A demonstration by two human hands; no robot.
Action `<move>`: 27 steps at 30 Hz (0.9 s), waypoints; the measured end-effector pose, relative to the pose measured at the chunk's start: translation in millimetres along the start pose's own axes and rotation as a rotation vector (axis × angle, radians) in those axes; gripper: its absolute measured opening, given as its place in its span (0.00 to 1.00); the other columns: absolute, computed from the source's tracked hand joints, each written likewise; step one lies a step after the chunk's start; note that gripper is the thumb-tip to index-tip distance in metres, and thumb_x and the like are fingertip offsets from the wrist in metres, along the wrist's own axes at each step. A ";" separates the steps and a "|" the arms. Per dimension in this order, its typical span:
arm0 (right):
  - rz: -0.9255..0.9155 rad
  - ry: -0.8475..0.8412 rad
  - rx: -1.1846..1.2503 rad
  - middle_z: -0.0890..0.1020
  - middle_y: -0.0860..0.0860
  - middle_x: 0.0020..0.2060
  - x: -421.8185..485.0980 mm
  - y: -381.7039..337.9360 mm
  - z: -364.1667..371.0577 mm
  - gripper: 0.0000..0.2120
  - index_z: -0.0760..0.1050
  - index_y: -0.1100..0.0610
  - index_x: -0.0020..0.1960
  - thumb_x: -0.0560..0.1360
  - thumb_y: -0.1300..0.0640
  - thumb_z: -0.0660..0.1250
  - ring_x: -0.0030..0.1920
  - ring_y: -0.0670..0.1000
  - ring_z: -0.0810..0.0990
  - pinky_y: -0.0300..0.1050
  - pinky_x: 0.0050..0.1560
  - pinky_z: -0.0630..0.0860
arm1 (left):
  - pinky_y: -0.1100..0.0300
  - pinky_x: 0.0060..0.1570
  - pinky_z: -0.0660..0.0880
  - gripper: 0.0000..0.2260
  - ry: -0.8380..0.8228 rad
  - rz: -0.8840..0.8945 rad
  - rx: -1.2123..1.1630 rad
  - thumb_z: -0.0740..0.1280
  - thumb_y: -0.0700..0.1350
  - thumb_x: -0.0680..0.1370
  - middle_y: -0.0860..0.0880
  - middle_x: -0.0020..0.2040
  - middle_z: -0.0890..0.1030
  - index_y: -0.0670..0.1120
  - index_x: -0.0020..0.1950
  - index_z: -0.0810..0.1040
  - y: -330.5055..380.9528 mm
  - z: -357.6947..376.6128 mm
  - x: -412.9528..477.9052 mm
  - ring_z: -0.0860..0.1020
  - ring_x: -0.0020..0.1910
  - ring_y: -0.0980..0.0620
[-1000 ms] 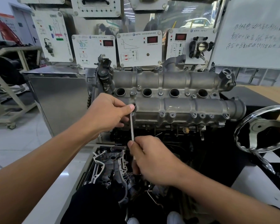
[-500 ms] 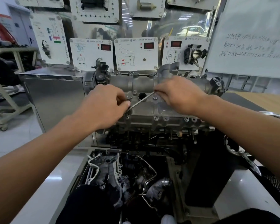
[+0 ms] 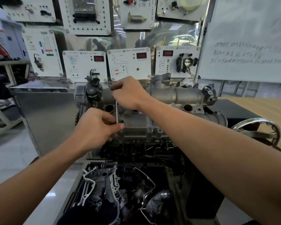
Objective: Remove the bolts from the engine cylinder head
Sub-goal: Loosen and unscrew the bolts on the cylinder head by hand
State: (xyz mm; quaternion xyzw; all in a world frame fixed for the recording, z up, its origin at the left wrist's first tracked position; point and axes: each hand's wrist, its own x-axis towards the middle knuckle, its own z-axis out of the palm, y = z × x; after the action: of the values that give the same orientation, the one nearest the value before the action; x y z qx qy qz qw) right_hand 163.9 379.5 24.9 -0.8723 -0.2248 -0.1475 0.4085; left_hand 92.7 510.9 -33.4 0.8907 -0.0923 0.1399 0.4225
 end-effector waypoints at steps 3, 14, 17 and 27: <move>0.148 -0.082 0.270 0.85 0.61 0.40 2.2 -7.7 1.8 0.10 0.82 0.67 0.51 0.74 0.68 0.64 0.35 0.53 0.77 0.42 0.28 0.69 | 0.59 0.25 0.77 0.09 0.039 -0.010 0.057 0.76 0.51 0.73 0.50 0.27 0.83 0.53 0.33 0.84 0.5 3.0 0.8 0.81 0.25 0.52; 0.395 -0.117 0.664 0.82 0.58 0.38 9.0 -10.6 -3.1 0.06 0.76 0.68 0.52 0.79 0.70 0.60 0.29 0.52 0.84 0.40 0.28 0.80 | 0.52 0.31 0.81 0.14 0.095 -0.062 0.181 0.73 0.49 0.76 0.49 0.27 0.82 0.45 0.32 0.82 12.2 4.4 -6.0 0.82 0.27 0.51; 0.418 -0.046 0.813 0.83 0.57 0.38 9.9 -5.6 -13.1 0.05 0.75 0.65 0.50 0.80 0.68 0.60 0.32 0.51 0.84 0.37 0.26 0.77 | 0.52 0.33 0.83 0.11 0.169 0.043 0.164 0.72 0.50 0.76 0.54 0.28 0.83 0.48 0.35 0.82 32.3 -18.5 -6.3 0.83 0.27 0.55; 0.096 -0.045 0.350 0.84 0.54 0.31 -90.3 14.2 -25.2 0.04 0.81 0.57 0.47 0.77 0.56 0.71 0.25 0.45 0.76 0.35 0.27 0.74 | 0.67 0.43 0.70 0.11 -0.227 0.433 0.594 0.67 0.58 0.71 0.61 0.44 0.82 0.56 0.44 0.86 18.8 -96.4 4.9 0.77 0.45 0.64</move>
State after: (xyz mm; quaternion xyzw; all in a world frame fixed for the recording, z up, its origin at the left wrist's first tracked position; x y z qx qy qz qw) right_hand 92.0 327.3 -8.4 -0.8005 -0.2144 -0.0670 0.5557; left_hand 75.5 574.0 40.0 0.9440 -0.2800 0.1471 0.0936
